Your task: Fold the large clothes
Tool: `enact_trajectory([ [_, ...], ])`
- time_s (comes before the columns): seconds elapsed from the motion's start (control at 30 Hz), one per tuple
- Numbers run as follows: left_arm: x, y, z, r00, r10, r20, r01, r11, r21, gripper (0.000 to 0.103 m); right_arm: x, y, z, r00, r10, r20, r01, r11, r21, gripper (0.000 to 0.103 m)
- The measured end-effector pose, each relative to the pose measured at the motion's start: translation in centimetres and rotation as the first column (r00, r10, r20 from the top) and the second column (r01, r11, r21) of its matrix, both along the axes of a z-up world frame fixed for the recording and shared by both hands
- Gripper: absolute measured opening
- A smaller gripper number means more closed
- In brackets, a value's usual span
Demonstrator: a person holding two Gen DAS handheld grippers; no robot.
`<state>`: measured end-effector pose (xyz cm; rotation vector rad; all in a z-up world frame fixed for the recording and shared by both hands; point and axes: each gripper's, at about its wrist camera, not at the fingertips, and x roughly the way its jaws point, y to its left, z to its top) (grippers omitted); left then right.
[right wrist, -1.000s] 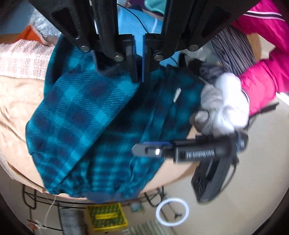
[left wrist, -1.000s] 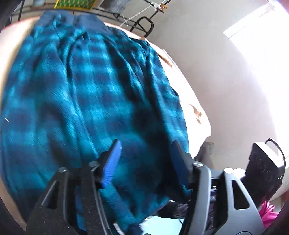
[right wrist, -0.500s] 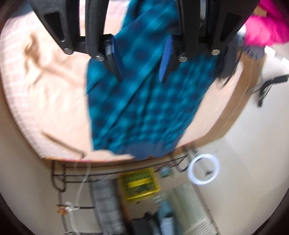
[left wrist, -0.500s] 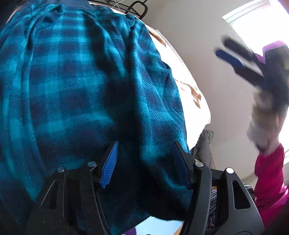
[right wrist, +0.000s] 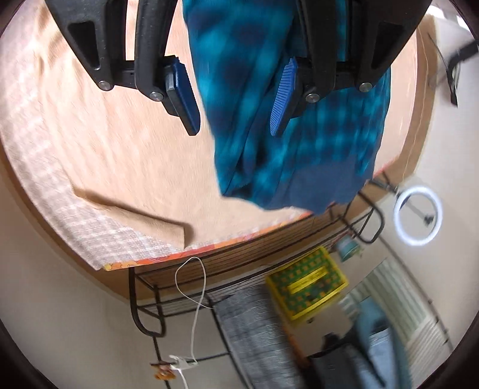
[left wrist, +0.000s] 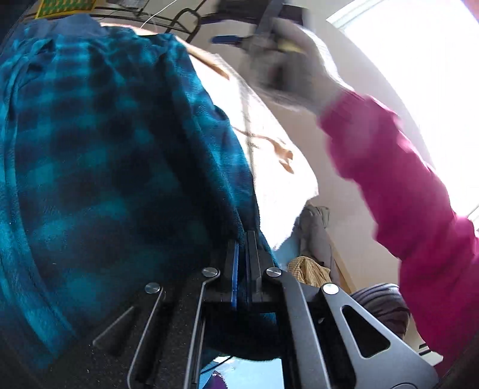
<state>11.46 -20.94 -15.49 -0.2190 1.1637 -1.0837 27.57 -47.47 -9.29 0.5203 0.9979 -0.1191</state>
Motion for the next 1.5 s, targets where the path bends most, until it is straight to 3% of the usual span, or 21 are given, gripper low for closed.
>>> enact_trajectory([
  [0.27,-0.2,0.1,-0.4,1.000,-0.021,0.002,0.021,1.000,0.012,0.000,7.4,0.2,-4.2,0.997,-0.004,-0.081,0.003,1.000,-0.006,0.050],
  [0.4,-0.1,0.0,-0.4,1.000,-0.023,0.012,0.023,1.000,0.021,0.000,8.5,1.1,-5.2,0.989,0.016,-0.149,-0.028,0.997,-0.077,0.005],
  [0.6,-0.7,-0.1,-0.2,1.000,-0.025,-0.004,0.025,1.000,-0.001,0.000,7.3,3.5,-0.7,0.997,0.039,-0.071,-0.054,0.974,-0.222,0.003],
  [0.63,-0.9,0.1,-0.1,1.000,-0.029,-0.004,0.029,1.000,-0.004,0.000,7.2,4.9,0.6,0.996,0.060,-0.067,-0.077,0.950,-0.301,0.003],
  [0.73,-1.4,-0.1,-0.1,0.999,-0.035,-0.014,0.035,0.999,-0.007,0.000,7.4,8.5,2.8,0.992,0.106,-0.075,-0.128,0.897,-0.424,0.003],
  [0.87,-1.8,0.6,-0.4,1.000,-0.025,-0.019,0.025,1.000,-0.007,0.000,8.5,14.0,3.9,0.972,0.223,-0.077,-0.231,0.842,-0.488,0.003],
  [1.0,-1.0,1.8,-1.7,0.999,0.026,-0.044,-0.025,1.000,0.014,0.000,10.7,18.0,1.7,0.951,0.287,-0.117,-0.307,0.813,-0.495,0.003],
  [1.13,0.1,2.8,-3.0,0.993,0.082,-0.083,-0.080,0.996,0.027,0.000,13.2,19.8,-2.3,0.941,0.297,-0.162,-0.338,0.825,-0.453,0.003],
  [1.23,0.2,2.2,-3.8,0.992,0.094,-0.082,-0.090,0.995,0.051,0.000,14.4,20.4,-5.5,0.928,0.305,-0.215,-0.372,0.801,-0.469,0.003],
  [1.37,0.1,1.2,-4.5,0.991,0.095,-0.095,-0.089,0.994,0.071,0.000,14.9,20.0,-8.5,0.915,0.324,-0.240,-0.396,0.835,-0.382,0.005],
  [1.5,-0.4,0.8,-4.6,0.991,0.095,-0.095,-0.088,0.993,0.073,0.000,14.3,19.1,-7.7,0.924,0.324,-0.200,-0.374,0.872,-0.316,0.021],
])
